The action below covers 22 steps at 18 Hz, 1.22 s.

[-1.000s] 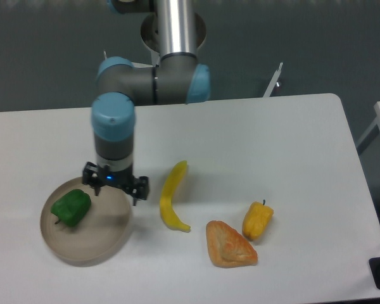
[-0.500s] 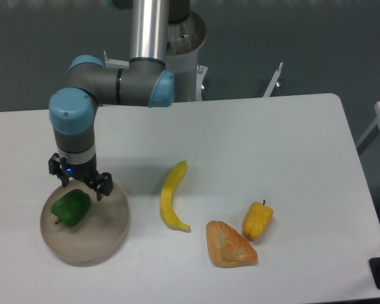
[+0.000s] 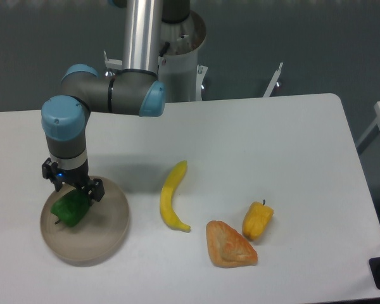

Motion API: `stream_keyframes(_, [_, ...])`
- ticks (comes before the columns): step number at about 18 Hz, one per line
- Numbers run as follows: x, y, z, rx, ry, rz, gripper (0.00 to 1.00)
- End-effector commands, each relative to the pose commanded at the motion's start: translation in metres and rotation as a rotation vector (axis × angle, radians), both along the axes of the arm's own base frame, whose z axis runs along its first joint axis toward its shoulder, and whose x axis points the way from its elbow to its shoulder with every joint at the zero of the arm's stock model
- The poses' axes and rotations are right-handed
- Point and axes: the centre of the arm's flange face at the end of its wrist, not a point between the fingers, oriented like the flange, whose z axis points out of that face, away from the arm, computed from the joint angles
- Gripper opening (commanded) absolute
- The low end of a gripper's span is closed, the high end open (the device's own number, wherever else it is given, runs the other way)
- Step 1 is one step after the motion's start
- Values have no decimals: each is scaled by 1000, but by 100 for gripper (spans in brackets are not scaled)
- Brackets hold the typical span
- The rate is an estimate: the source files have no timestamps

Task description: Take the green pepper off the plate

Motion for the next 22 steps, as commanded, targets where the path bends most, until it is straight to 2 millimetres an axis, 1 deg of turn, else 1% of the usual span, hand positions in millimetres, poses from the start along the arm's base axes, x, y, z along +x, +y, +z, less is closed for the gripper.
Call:
stream_keyframes(1, [0,1,-3,-4,-1,0,100])
stream_keyframes(6, [0,2,-3,5,0,-2,100])
stream_keyframes(7, [1,3,-2,6,0,-3,91])
stream_keyframes(9, [1,3,-2,7,-1,-5,57])
stream_keyframes(10, [1,3,-1,9,-7,-6,45])
stream_keyframes(11, [2,3,-1,11,-13,-13,40])
stream_keyframes(14, [2,4,2,19,-14,-22,36])
stream_keyframes(15, [2,4,3,20,-13,-22,33])
stream_keyframes(18, [-1,8,10,35,-8,-33,32])
stream_keyframes(20, [-11,11,22,56,1,-36,32])
stream_keyframes(22, [-32,14,36,80,20,-37,32])
